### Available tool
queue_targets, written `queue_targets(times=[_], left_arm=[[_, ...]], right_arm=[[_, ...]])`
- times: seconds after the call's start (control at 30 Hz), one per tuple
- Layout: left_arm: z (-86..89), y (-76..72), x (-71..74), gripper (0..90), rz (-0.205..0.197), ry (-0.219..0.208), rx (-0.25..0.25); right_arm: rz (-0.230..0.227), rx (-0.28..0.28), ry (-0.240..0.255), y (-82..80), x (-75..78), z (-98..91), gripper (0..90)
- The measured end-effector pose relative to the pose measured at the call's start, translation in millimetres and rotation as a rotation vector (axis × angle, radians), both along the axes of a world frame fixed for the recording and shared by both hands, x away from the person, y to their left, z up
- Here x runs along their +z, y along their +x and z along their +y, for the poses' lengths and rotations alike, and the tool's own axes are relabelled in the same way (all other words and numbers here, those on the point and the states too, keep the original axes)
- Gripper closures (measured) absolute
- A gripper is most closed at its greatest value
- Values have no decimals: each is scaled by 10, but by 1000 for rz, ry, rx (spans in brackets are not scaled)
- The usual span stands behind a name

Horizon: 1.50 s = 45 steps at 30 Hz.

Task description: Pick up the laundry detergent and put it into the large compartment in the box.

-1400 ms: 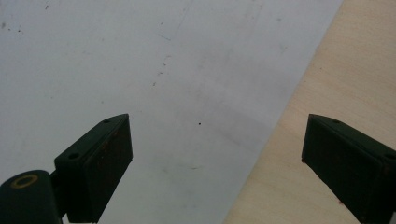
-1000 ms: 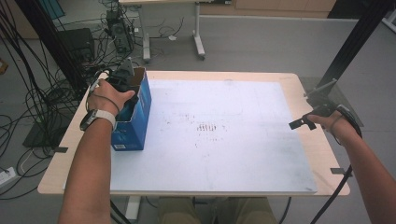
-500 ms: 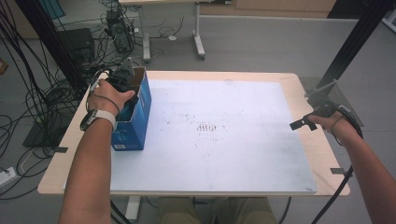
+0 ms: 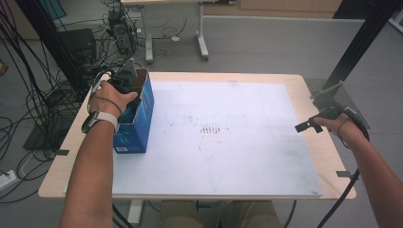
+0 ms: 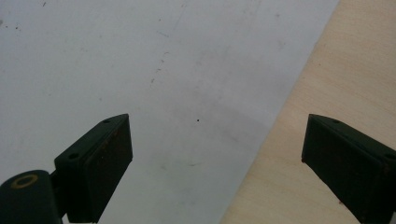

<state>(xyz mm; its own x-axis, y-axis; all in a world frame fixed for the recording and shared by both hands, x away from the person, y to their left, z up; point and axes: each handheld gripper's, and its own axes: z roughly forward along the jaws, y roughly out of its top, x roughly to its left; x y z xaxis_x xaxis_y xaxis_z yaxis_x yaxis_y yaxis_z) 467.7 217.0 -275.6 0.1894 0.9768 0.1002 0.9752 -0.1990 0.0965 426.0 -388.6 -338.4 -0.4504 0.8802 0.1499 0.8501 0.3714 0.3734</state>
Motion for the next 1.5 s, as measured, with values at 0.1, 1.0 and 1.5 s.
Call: queue_targets(times=[0.1, 1.0, 1.5], left_arm=[[-1, 1, 0, 373, 1, 0, -2], [8, -6, -5, 367, -9, -9, -10], [42, -39, 40, 278, -22, -14, -10]], right_arm=[[1, 0, 1, 1, 0, 2, 84], [1, 4, 1, 4, -12, 21, 84], [3, 5, 1, -9, -20, 11, 85]])
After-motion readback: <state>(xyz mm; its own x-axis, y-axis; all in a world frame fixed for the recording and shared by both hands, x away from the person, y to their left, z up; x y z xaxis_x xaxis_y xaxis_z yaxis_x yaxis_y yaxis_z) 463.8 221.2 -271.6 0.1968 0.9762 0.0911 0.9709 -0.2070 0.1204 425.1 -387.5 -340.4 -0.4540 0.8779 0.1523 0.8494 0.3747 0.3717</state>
